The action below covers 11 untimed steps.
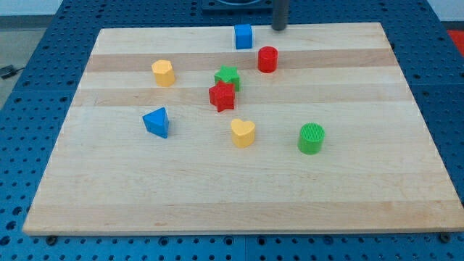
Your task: Push the blue cube towards the top left of the board
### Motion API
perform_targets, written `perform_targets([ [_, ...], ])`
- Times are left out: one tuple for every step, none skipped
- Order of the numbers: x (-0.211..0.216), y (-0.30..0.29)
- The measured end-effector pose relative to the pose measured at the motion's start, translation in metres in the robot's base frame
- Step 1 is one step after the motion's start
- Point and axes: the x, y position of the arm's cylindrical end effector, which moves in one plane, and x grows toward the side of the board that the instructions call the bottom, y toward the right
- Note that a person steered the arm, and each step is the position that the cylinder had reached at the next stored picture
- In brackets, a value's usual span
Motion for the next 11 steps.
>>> perform_targets([
  [0.021, -0.053],
  [0.025, -0.105],
  [0.025, -0.139],
  [0.013, -0.111],
  [0.03, -0.035],
  [0.06, -0.015],
  [0.059, -0.056],
  [0.055, -0.104],
  [0.055, -0.149],
  [0.055, -0.193],
  [0.049, -0.219],
])
